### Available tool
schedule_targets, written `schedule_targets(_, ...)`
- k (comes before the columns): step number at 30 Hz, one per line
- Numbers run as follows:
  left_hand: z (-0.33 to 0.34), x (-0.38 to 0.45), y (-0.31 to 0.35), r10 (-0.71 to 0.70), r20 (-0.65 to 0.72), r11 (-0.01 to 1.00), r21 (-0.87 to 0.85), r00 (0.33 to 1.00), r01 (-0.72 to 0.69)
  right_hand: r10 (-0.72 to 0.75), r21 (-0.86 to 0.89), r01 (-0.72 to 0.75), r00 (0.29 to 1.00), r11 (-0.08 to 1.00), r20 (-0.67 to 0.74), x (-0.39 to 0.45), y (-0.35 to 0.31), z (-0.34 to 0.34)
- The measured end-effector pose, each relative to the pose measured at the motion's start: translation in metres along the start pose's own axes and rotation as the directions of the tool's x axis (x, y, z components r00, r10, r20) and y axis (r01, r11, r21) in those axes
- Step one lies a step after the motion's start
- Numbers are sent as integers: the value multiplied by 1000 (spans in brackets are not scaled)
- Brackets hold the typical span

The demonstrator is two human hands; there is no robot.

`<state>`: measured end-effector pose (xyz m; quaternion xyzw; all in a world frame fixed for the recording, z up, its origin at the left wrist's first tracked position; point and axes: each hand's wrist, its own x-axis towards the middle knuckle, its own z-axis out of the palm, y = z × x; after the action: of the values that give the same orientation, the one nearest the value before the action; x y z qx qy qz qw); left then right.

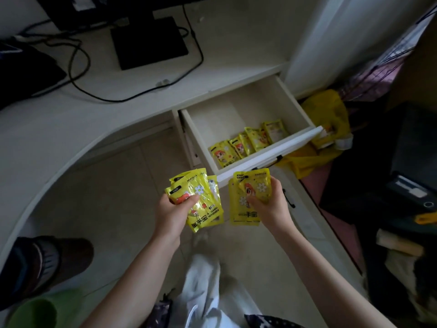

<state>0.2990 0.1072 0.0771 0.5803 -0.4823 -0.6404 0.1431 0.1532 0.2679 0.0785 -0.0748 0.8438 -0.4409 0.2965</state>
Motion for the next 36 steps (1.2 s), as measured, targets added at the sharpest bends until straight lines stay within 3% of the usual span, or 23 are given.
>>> schedule_targets(15, 120, 110, 71, -47, -10, 999, 4, 999, 47, 29, -139, -18, 997, 990, 78, 184, -56, -36)
schedule_targets(28, 201, 206, 84, -71, -186, 986, 133, 980, 96, 59, -309, 44, 947, 950, 314, 334, -78, -11)
schedule_targets(36, 222, 268, 65, -135, -302, 982, 83, 944, 167, 80, -407, 108, 906, 907, 417, 394, -69, 35)
